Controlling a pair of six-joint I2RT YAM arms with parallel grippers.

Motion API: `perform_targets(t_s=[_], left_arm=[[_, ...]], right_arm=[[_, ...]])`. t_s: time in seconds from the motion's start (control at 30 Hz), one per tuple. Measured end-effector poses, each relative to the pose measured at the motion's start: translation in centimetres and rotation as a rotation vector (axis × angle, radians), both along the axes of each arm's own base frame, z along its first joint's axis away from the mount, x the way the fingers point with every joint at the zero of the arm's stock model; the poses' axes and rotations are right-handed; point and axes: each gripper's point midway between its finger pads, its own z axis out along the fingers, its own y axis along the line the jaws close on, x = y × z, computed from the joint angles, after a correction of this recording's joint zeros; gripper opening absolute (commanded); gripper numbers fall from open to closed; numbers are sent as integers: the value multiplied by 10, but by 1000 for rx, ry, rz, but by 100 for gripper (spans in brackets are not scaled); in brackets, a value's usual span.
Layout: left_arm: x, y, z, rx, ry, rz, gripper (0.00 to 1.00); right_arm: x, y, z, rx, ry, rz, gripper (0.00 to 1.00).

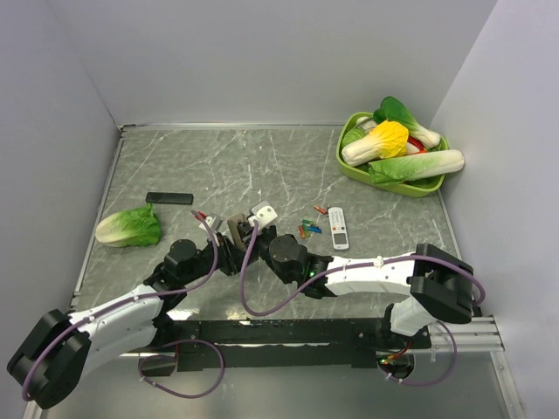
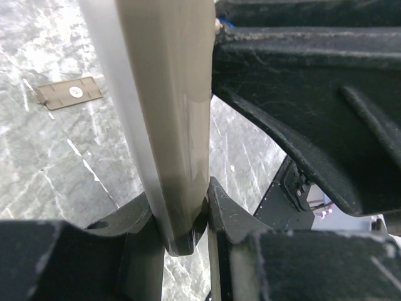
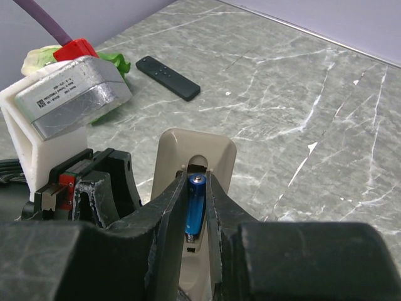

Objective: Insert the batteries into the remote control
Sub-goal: Load the battery into the remote control.

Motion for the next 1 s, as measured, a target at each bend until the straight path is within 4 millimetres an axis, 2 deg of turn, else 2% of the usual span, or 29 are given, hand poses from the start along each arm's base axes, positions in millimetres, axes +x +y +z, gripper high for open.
perform_targets(t_s=[0.37,0.6,1.0], left_arm=[[1,-6,0,-11,22,-18,4],[2,-6,1,-12,25,-17,4],[4,-9,-1,-15,34,-27,4]], right_arm=[[3,-3,0,-5,-2,-11,27],[5,-4,0,-7,-5,-22,34],[7,-7,-1,-23,-12,-36,35]])
